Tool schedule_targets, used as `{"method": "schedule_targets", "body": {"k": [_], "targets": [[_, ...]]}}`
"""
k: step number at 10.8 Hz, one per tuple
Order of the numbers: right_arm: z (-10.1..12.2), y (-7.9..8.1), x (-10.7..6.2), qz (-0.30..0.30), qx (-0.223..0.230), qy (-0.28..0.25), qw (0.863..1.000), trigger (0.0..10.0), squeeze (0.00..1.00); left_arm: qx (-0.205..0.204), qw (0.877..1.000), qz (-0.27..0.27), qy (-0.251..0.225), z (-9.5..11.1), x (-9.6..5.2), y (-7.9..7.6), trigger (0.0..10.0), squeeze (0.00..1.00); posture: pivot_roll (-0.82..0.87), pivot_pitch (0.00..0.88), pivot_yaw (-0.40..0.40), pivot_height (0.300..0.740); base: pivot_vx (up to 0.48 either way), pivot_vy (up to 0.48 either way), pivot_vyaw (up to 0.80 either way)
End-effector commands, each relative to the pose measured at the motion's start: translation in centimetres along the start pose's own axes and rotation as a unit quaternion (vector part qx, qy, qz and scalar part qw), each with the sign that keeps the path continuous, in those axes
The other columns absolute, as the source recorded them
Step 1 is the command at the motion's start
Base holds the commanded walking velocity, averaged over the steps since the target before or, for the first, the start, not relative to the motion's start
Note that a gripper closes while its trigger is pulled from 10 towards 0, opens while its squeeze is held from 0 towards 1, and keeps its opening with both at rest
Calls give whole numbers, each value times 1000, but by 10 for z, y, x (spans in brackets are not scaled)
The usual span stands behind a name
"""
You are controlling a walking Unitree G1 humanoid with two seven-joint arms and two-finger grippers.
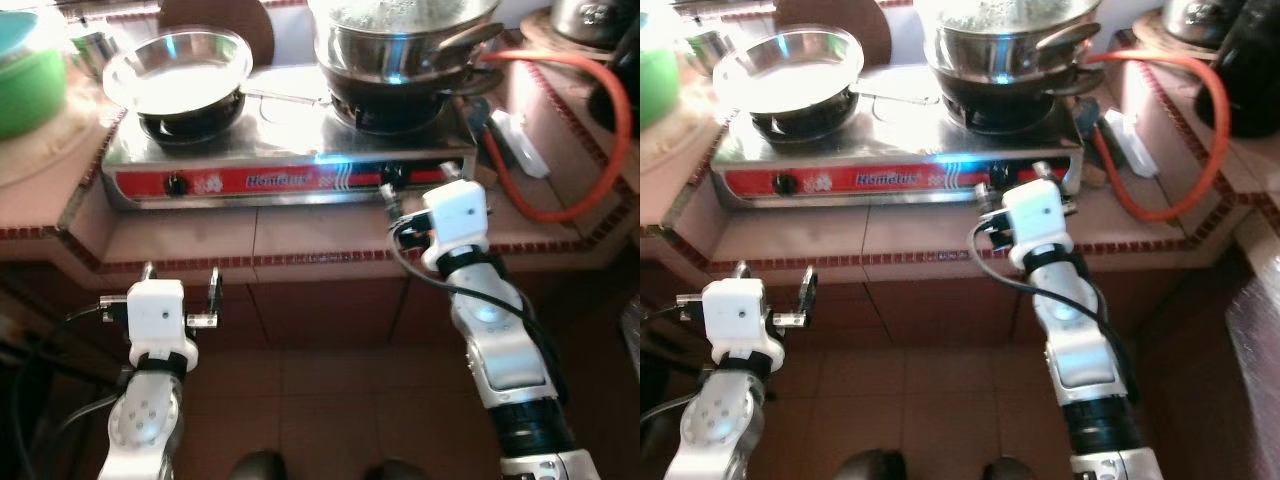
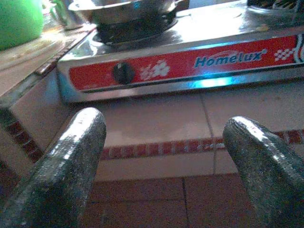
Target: Kitchen organization
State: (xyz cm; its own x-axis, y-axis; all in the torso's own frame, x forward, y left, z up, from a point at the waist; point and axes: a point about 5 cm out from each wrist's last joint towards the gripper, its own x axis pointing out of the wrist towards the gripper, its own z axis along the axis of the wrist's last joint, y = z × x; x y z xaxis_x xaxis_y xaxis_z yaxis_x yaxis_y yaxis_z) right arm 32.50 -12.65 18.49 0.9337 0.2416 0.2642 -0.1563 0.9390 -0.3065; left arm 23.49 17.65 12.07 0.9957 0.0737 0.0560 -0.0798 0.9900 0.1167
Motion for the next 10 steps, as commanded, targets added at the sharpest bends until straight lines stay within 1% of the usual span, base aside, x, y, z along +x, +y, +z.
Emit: {"method": "schedule_targets", "body": {"k": [1,3,5,6,7,8,10], "targets": [[4,7,2,12,5,-7,1000,10000,0,6,1000,7,12,-4,-2,6,10000,0,-22,168,49,740,-285,0,0],[4,8,3,13,6,-8,1000,10000,0,9,1000,8,12,-4,-2,7,10000,0,-20,165,51,740,-277,0,0],[3,8,3,11,7,-7,1000,10000,0,11,1000,10,16,-6,-1,7,10000,0,-22,169,51,740,0,0,0],[3,8,2,11,7,-6,1000,10000,0,5,1000,14,21,-8,-1,9,10000,0,-23,172,50,740,0,0,0],[2,9,2,11,6,-5,1000,10000,0,-10,999,24,34,-14,-2,12,10000,0,-24,173,49,740,0,0,0],[2,8,2,11,6,-4,1000,10000,0,-12,999,28,39,-16,-3,14,10000,0,-24,173,49,740,0,0,0],[2,9,3,11,7,-4,1000,10000,0,-14,998,33,43,-18,-2,18,10000,0,-22,175,49,740,0,379,0]]}}
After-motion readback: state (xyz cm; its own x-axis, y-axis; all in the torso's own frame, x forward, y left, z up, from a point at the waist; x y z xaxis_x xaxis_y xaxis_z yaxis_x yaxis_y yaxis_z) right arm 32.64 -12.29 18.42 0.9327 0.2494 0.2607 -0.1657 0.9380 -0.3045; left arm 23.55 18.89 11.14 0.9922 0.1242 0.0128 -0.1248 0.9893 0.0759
